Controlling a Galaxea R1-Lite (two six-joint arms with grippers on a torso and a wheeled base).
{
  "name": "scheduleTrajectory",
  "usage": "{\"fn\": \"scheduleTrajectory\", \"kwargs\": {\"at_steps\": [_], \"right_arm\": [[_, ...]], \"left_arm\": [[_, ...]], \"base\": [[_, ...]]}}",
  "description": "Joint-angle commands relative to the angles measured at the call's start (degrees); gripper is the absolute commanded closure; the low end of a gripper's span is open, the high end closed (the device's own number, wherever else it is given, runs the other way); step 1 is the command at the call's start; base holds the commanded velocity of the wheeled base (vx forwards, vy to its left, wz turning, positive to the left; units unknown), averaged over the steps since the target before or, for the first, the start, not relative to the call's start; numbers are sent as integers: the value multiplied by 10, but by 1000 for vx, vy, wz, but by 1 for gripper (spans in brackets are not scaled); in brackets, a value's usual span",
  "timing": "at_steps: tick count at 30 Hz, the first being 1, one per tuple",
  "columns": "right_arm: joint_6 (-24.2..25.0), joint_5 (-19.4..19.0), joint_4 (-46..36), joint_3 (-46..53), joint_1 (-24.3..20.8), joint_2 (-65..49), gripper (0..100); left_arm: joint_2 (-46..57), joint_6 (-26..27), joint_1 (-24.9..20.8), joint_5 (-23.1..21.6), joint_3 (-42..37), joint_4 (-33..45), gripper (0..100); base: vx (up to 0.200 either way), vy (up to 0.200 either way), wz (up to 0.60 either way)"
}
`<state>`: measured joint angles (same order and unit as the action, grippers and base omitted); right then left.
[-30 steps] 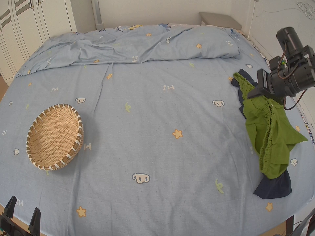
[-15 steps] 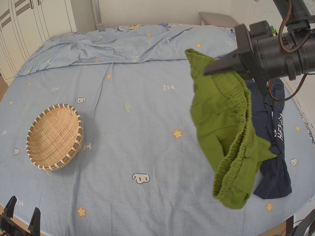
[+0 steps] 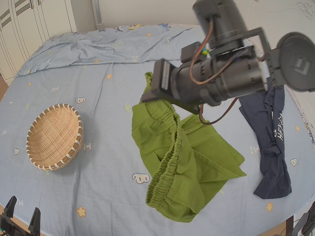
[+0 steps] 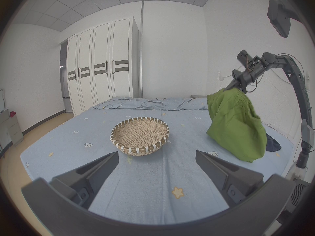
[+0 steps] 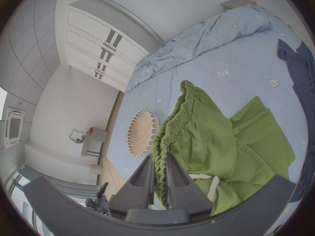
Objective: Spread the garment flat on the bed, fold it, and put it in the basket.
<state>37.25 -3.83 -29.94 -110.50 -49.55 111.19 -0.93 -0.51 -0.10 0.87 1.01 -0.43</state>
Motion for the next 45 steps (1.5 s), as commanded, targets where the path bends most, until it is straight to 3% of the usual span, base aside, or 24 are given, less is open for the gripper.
{"fn": "scheduleTrajectory", "kwargs": {"at_steps": [1,9,10,25,29,33,35,37,38,42,45], "right_arm": [[-10,10,11,1,1,68,100],[-30,10,30,-3,-8,101,100],[-35,10,36,-2,-12,108,0],[-72,10,30,47,-26,116,0],[-74,-12,40,128,44,19,0],[-74,-96,64,216,131,-65,0],[-75,-165,89,284,191,-116,0],[-75,-186,103,309,213,-130,0],[-75,-218,136,369,256,-159,0],[-95,-240,197,463,304,-183,0],[-133,-246,287,571,343,-193,0]], "left_arm": [[9,0,0,0,-10,0,0],[9,0,0,0,-10,0,0],[9,0,0,0,-10,0,0],[9,0,0,0,-10,0,0],[9,0,0,0,-10,0,0],[9,2,0,-3,-10,0,0],[9,9,0,-5,-10,0,0],[9,13,0,-5,-10,0,0],[9,12,0,-4,-10,1,0],[9,2,0,-1,-10,0,0],[9,37,1,-7,-10,-1,0]], "base": [[0,0,0],[0,0,0],[0,0,0],[0,0,0],[0,0,0],[0,0,0],[0,0,0],[0,0,0],[0,0,0],[0,0,0],[0,0,0]]}}
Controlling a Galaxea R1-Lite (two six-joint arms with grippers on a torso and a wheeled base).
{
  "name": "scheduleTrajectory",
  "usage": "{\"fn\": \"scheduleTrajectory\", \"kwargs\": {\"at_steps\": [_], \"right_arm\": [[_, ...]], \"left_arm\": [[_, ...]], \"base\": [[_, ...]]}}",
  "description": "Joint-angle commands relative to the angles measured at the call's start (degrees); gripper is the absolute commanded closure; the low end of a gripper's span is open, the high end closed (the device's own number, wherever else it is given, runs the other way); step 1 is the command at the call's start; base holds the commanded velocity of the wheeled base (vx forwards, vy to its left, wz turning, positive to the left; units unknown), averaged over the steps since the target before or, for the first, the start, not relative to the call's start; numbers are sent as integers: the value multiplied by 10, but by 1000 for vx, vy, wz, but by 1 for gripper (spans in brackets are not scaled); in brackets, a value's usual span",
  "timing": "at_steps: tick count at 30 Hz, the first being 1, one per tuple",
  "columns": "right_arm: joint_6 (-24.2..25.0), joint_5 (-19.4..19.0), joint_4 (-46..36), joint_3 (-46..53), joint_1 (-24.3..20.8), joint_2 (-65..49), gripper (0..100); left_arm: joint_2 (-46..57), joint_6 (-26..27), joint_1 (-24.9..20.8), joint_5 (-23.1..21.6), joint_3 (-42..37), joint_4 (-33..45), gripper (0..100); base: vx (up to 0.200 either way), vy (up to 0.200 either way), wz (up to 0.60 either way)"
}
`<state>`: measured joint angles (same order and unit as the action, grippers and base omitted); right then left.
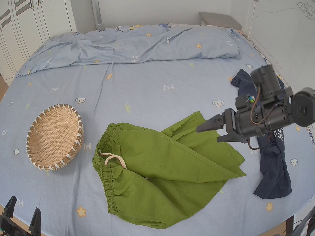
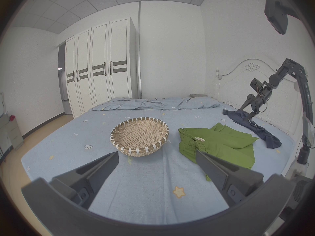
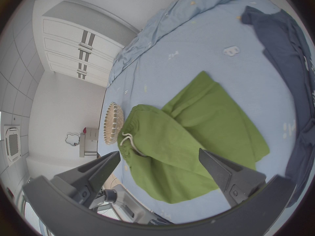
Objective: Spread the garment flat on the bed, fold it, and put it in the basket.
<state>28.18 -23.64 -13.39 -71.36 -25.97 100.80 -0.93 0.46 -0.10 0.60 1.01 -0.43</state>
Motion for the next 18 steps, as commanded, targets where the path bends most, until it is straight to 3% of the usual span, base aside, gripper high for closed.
{"fn": "scheduleTrajectory", "kwargs": {"at_steps": [1,3,6,18], "right_arm": [[-43,-48,122,180,108,-89,0],[-45,-48,192,243,129,-88,0],[-46,-46,231,265,135,-85,0],[-48,-44,236,266,137,-83,0]], "left_arm": [[9,27,1,-4,-10,-1,0],[9,34,1,-11,-10,-3,0],[9,45,1,-12,-10,-6,0],[9,45,2,1,-2,-25,0]], "base": [[0,0,0],[0,0,0],[0,0,0],[0,0,0]]}}
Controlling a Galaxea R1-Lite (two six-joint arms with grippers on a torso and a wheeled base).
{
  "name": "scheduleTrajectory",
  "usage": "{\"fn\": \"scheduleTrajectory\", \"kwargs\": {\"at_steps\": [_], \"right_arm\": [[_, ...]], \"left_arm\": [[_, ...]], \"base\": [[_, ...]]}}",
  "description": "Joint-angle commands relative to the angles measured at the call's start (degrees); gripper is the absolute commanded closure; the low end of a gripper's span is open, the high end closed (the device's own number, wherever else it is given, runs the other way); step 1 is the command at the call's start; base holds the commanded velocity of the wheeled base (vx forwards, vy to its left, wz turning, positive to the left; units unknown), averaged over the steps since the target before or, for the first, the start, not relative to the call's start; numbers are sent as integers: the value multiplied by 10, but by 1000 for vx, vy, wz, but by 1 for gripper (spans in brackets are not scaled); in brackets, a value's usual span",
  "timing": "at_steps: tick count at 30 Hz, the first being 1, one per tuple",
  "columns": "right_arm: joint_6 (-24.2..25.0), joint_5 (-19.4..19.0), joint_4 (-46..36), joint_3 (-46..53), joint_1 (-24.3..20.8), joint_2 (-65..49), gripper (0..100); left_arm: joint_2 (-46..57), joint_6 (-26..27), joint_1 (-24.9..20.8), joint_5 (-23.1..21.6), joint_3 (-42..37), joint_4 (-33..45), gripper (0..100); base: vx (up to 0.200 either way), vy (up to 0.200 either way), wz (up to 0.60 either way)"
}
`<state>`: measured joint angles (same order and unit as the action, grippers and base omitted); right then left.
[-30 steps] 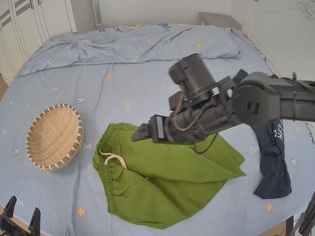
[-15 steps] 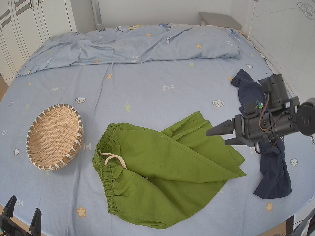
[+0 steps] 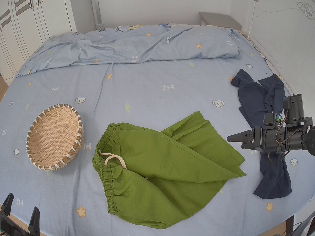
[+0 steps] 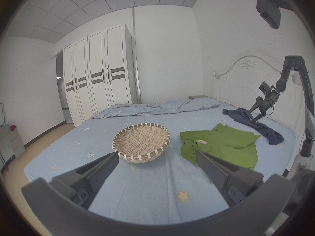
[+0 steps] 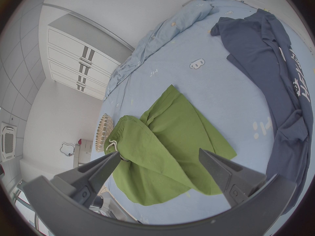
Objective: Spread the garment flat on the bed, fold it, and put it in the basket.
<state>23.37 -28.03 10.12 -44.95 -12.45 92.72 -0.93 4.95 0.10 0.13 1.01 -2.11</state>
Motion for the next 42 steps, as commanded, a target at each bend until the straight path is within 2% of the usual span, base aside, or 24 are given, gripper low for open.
{"fn": "scheduleTrajectory", "kwargs": {"at_steps": [1,2,4,6,7,8,9,11,12,13,14,17,18,20,23,24,25,26,28,30,36,40,42], "right_arm": [[-1,0,2,3,2,-2,0],[-1,0,1,2,1,-1,0],[-1,-1,2,-1,1,-1,0],[-1,-1,1,3,-4,0,0],[-1,-1,1,4,-4,0,0],[-1,-1,1,4,-4,0,0],[-1,-1,1,4,-3,0,0],[-1,-1,1,5,-4,0,0],[-1,-1,1,6,-6,0,0],[-1,-1,1,6,-6,0,0],[-1,-1,0,8,-6,0,0],[-1,0,1,10,-7,0,0],[-1,0,1,11,-8,-1,0],[-1,3,1,12,-14,-2,0],[-7,3,0,14,-17,-7,0],[-7,3,0,15,-17,-7,0],[-15,4,0,18,-18,-9,0],[-18,4,0,19,-18,-10,0],[-21,4,0,19,-18,-11,0],[-24,4,-1,21,-19,-22,0],[-24,5,-1,25,-28,-32,0],[-24,5,1,28,-28,-42,0],[-24,5,1,28,-29,-43,0]], "left_arm": [[-8,-51,-12,8,137,-61,0],[-65,-119,-43,14,237,-40,0],[-159,-186,-97,13,312,55,0],[-196,-186,-123,-16,329,157,0],[-220,-189,-138,-44,324,171,0],[-226,-190,-142,-50,322,171,0],[-309,-223,-179,-110,301,166,0],[-370,-277,-198,-144,281,144,0],[-402,-316,-200,-163,268,111,0],[-413,-325,-201,-168,264,98,0],[-458,-354,-201,-198,249,55,0],[-549,-367,-193,-280,215,-11,0],[-580,-363,-187,-320,196,-32,0],[-619,-336,-183,-369,165,-53,0],[-684,-221,-182,-422,111,-80,0],[-687,-214,-182,-424,109,-81,0],[-730,-139,-180,-437,89,-91,0],[-757,-104,-179,-438,86,-93,0],[-776,-83,-175,-438,87,-94,0],[-832,-37,-159,-442,107,-98,0],[-861,-35,-152,-443,127,-97,0],[-891,-36,-90,-456,162,-98,0],[-902,-36,-79,-460,169,-98,0]], "base": [[0,0,0],[0,0,0],[0,0,0],[0,0,0],[0,0,0],[0,0,0],[0,0,0],[0,0,0],[0,0,0],[0,0,0],[0,0,0],[0,0,0],[0,0,0],[0,0,0],[0,0,0],[0,0,0],[0,0,0],[0,0,0],[0,0,0],[0,0,0],[0,0,0],[0,0,0],[0,0,0]]}}
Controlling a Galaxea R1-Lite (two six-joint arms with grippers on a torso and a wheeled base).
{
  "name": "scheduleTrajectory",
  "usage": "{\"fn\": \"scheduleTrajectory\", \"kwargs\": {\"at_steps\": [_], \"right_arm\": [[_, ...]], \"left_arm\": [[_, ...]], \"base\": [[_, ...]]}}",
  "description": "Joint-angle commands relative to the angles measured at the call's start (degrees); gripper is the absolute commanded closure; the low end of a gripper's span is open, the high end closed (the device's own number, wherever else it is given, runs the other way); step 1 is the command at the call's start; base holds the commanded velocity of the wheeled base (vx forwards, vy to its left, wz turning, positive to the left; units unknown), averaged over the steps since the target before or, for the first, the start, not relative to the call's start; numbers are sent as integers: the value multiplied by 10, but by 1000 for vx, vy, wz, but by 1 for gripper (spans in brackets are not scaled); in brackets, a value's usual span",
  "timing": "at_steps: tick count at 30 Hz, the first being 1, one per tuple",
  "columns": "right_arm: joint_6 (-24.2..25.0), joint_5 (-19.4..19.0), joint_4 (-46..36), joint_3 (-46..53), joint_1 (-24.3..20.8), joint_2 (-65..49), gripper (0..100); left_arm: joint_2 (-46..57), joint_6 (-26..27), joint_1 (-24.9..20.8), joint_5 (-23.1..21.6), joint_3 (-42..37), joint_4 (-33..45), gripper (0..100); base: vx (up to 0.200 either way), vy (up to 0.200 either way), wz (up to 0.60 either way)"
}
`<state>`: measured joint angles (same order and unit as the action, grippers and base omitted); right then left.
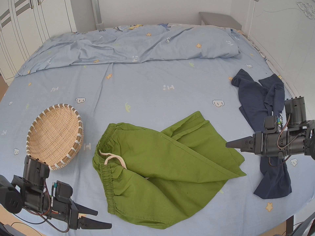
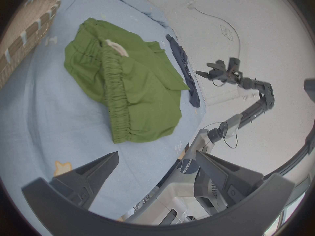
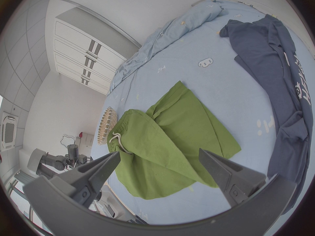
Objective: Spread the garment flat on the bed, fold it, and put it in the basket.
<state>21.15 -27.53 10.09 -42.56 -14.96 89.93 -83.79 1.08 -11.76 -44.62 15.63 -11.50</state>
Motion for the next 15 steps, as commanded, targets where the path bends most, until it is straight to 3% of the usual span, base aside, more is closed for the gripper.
{"fn": "scheduleTrajectory", "kwargs": {"at_steps": [1,2,6,8,15], "right_arm": [[-1,0,1,5,-6,-16,0],[-1,0,1,5,-6,-16,0],[-1,0,2,5,-6,-16,0],[-1,0,2,5,-10,-16,0],[-1,0,3,5,-11,-19,0]], "left_arm": [[-104,3,58,-30,35,-5,0],[-104,3,58,-30,35,-5,0],[-155,5,87,-130,40,-33,0],[-176,8,82,-158,39,-51,0],[-217,12,81,-156,41,-83,0]], "base": [[0,0,0],[0,0,0],[0,0,0],[0,0,0],[0,0,0]]}}
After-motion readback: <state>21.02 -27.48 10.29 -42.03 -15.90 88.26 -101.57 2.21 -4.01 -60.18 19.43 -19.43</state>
